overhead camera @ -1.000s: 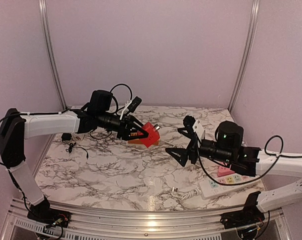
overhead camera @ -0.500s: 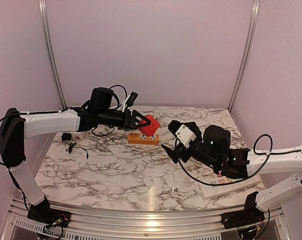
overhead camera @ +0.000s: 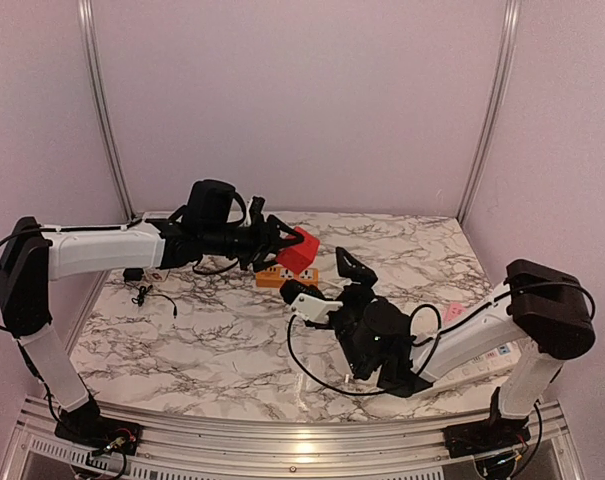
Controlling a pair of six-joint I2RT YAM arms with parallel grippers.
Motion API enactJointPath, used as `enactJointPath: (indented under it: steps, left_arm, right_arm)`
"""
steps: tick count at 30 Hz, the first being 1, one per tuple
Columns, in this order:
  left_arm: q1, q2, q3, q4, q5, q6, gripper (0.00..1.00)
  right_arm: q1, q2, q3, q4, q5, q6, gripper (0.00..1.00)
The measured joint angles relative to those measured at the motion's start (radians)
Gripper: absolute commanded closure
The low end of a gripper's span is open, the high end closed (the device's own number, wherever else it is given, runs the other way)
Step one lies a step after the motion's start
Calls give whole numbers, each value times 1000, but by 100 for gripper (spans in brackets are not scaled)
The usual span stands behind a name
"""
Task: Insert the plug
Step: Pass from the left arm to the right
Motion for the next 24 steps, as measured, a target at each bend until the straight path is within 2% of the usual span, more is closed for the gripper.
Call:
enactJointPath:
  steps: [1, 4, 7, 14, 24]
  left_arm:
    - [-2, 0, -3, 0, -5, -17, 70]
    - [-8, 0, -13, -2, -16, -61, 70]
    - [-19, 0, -14, -1, -15, -89, 69]
    - [-39, 0, -14, -1, -14, -118, 69]
    - [-42, 0, -8, 3, -14, -142, 68]
  right_arm:
    - [5, 42, 6, 95, 17, -76, 1]
    - [18, 110, 26, 230, 32, -180, 2]
    - [21, 161, 58, 300, 39, -243, 1]
    - [21, 166, 115, 296, 31, -216, 2]
    - [21, 170, 132, 182, -2, -106, 5]
